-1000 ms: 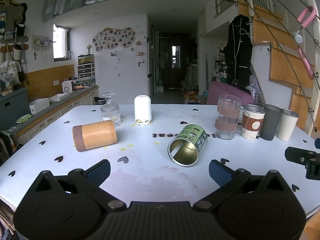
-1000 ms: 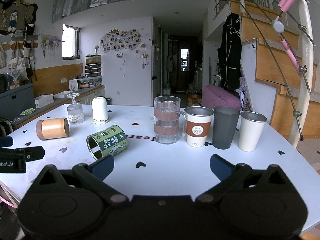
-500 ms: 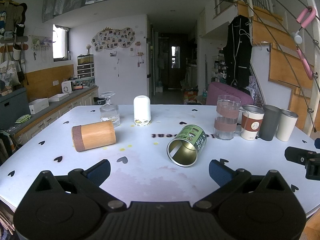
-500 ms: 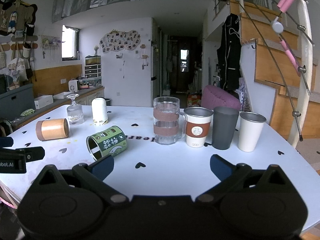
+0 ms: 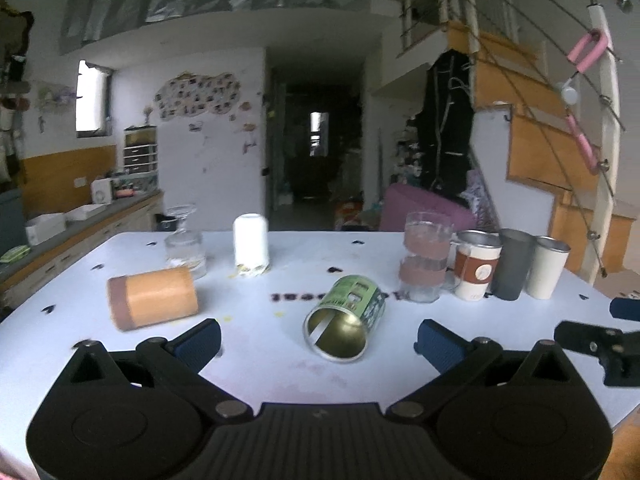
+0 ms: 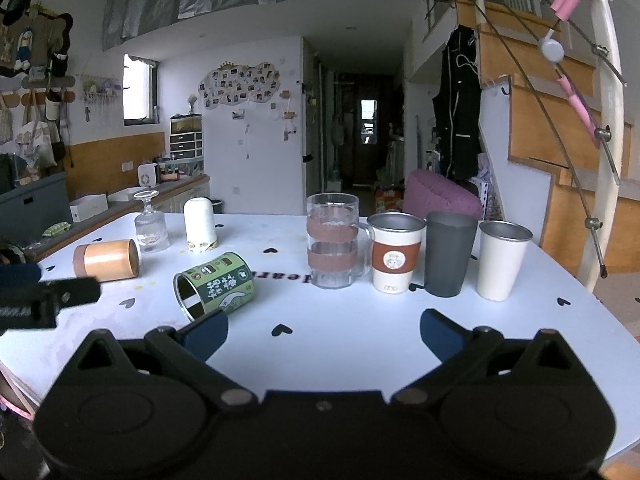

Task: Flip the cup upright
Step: 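Move the left tool to the lying green tin can and grasp it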

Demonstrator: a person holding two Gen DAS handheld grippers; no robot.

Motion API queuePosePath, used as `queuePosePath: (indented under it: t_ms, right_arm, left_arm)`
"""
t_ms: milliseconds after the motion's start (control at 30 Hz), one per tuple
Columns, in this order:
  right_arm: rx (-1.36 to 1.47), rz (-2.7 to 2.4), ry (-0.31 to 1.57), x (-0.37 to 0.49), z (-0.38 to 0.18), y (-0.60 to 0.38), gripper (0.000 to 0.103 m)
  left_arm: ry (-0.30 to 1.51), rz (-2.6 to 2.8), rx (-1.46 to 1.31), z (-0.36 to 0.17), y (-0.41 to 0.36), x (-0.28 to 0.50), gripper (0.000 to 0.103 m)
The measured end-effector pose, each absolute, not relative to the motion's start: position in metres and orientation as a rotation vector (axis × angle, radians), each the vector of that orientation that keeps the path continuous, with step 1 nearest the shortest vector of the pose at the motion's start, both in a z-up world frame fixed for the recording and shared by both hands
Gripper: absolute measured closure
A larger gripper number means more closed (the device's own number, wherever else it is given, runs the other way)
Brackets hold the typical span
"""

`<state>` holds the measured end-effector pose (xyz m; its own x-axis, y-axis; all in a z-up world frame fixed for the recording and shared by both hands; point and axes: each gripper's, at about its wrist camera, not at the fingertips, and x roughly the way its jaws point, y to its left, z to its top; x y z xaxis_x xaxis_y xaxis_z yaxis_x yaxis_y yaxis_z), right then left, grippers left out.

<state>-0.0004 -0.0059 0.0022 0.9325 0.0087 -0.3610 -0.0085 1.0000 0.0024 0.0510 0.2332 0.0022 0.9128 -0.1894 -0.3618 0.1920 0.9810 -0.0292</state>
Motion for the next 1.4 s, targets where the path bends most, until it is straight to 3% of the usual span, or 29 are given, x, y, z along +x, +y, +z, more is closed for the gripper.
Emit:
queuePosePath:
  t_ms: [733,833,900,1000,1400]
  right_arm:
    - [0.035,0.002,0.375,-0.006,-0.008,-0.014,0.000]
    - [0.040,-0.002,0.376,-0.007,-0.009,-0.018,0.000]
    - [0.045,-0.003,0.377,-0.008,-0.010,-0.020,0.000]
    - [0.047,-0.002,0.379,-0.007,-0.010,-0.021,0.000]
    - [0.074,0.005,0.394,-0.001,-0.012,-0.023,0.000]
  left_arm:
    - [0.557,-0.418,0.030,-0.047,0.197,0.206,0.001]
    - [0.586,-0.413,0.037,-0.054,0.196,0.213,0.009]
    - [0.601,-0.402,0.036,-0.058,0.196,0.215,0.013]
    - [0.621,-0.404,0.040,-0.062,0.199,0.216,0.029]
    - [0.602,-0.605,0.101,-0.061,0.186,0.141,0.029]
